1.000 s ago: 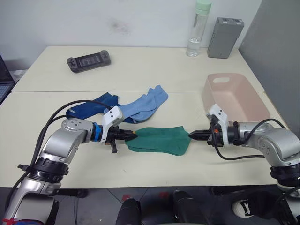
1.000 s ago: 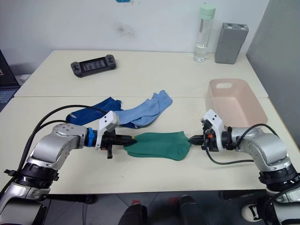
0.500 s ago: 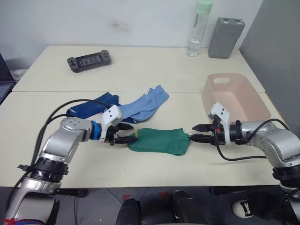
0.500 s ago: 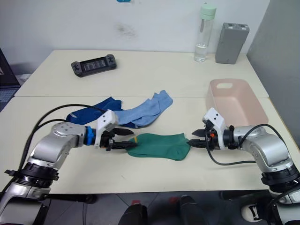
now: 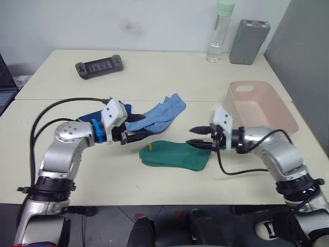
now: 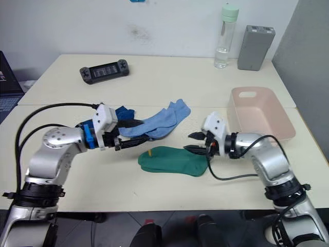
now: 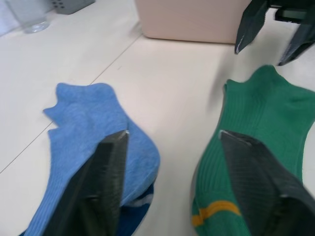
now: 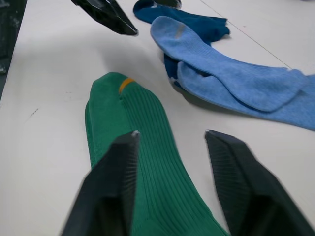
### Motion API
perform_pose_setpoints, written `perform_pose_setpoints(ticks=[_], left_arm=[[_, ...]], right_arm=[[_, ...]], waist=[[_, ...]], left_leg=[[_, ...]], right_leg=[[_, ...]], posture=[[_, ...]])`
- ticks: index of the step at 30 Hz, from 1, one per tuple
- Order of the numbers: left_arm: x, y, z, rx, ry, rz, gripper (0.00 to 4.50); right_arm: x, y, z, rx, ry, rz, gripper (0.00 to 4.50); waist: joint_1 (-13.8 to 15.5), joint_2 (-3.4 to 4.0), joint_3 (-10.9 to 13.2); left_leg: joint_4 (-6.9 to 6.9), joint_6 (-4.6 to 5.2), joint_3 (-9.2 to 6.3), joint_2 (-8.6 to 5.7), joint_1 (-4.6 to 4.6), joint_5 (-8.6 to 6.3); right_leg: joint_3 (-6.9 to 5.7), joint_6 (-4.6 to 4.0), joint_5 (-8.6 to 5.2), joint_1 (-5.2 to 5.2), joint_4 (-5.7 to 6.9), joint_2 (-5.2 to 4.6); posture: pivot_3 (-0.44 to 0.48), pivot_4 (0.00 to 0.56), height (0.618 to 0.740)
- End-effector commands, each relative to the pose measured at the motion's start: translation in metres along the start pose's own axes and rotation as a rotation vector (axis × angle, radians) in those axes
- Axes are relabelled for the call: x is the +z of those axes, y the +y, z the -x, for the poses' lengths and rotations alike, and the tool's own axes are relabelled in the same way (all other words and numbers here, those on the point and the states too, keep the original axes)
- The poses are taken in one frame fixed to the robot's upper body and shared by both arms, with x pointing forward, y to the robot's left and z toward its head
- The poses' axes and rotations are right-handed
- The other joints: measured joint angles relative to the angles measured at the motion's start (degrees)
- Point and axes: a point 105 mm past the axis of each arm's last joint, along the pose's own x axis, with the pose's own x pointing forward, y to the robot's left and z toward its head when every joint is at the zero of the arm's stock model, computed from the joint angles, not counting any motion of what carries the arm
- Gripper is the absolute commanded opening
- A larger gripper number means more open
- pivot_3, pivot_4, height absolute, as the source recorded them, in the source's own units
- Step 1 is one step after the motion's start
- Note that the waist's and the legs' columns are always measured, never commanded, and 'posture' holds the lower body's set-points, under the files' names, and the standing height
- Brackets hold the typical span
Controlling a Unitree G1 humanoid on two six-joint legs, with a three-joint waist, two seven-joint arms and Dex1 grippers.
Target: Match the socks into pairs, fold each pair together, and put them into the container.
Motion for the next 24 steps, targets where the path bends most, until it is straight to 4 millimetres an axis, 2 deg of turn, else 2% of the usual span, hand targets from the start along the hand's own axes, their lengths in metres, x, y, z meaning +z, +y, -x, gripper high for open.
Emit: perform_pose_setpoints(ticks=[1,3,6,8,13,16,19,22,24], left_arm=[[-0.013,-0.012,-0.009,-0.038,0.035,-0.024,1.7],[-0.031,-0.01,-0.012,-0.009,0.118,-0.054,1.07],[-0.048,-0.015,-0.015,-0.021,0.17,-0.039,0.09],[-0.057,-0.019,-0.013,-0.038,0.197,-0.025,0.03],[-0.069,-0.025,-0.003,-0.046,0.229,-0.001,0.03],[-0.065,-0.025,-0.001,-0.04,0.198,-0.003,0.03],[-0.047,-0.026,0.001,-0.043,0.104,0.008,0.03],[-0.039,-0.03,0.003,-0.061,0.095,-0.012,0.03],[-0.041,-0.033,0.004,-0.069,0.116,-0.013,0.03]], right_arm=[[-0.005,0.001,-0.002,0.001,0.014,0.087,0.73],[-0.018,0.004,-0.003,0.017,0.059,0.102,0.03],[-0.043,0.006,-0.001,0.016,0.128,0.111,0.0],[-0.06,0.007,0.005,0.015,0.167,0.113,0.0],[-0.073,0.008,0.024,0.019,0.204,0.106,0.0],[-0.071,0.007,0.034,0.022,0.205,0.114,0.0],[-0.053,0.008,0.035,0.024,0.125,0.104,0.0],[-0.033,0.014,0.024,0.047,0.048,0.12,0.0],[-0.028,0.019,0.014,0.052,0.024,0.112,0.0]], waist=[[-0.01,0.0,0.0],[-0.01,0.0,0.0],[-0.01,0.0,0.0],[0.0,0.0,0.0],[0.06,0.0,-0.01],[0.06,0.01,-0.01],[-0.05,0.01,-0.01],[-0.09,0.01,-0.01],[-0.15,0.01,-0.01]], left_leg=[[0.0,0.0,-0.01,0.0,0.01,0.0],[0.0,0.0,-0.02,0.0,0.01,0.0],[0.0,0.0,-0.03,0.0,0.02,0.0],[0.0,0.0,-0.01,0.0,0.01,0.0],[0.01,0.0,0.0,0.0,0.1,0.0],[0.01,0.0,0.01,0.0,0.17,0.0],[0.02,0.0,0.02,0.0,0.17,0.0],[0.01,0.0,-0.01,0.01,0.14,0.0],[0.01,0.0,-0.02,0.01,0.14,0.0]], right_leg=[[-0.01,0.0,0.0,0.0,0.0,0.0],[-0.02,0.01,-0.01,0.0,0.02,0.0],[-0.03,0.02,-0.01,0.0,0.03,0.01],[-0.01,0.02,-0.01,0.01,0.02,0.0],[0.01,0.04,-0.03,0.08,0.04,0.0],[0.01,0.17,-0.1,0.14,0.04,0.0],[0.03,0.19,-0.08,0.13,0.05,0.0],[0.02,0.16,-0.07,0.1,0.06,0.01],[0.02,0.19,-0.08,0.1,0.06,0.01]], posture=[[0.0,0.15,0.74],[0.0,0.15,0.74],[0.0,0.15,0.74],[0.0,0.15,0.74],[0.0,0.15,0.74],[0.0,0.15,0.74],[0.0,0.15,0.74],[0.0,0.15,0.74],[0.0,0.15,0.74]])
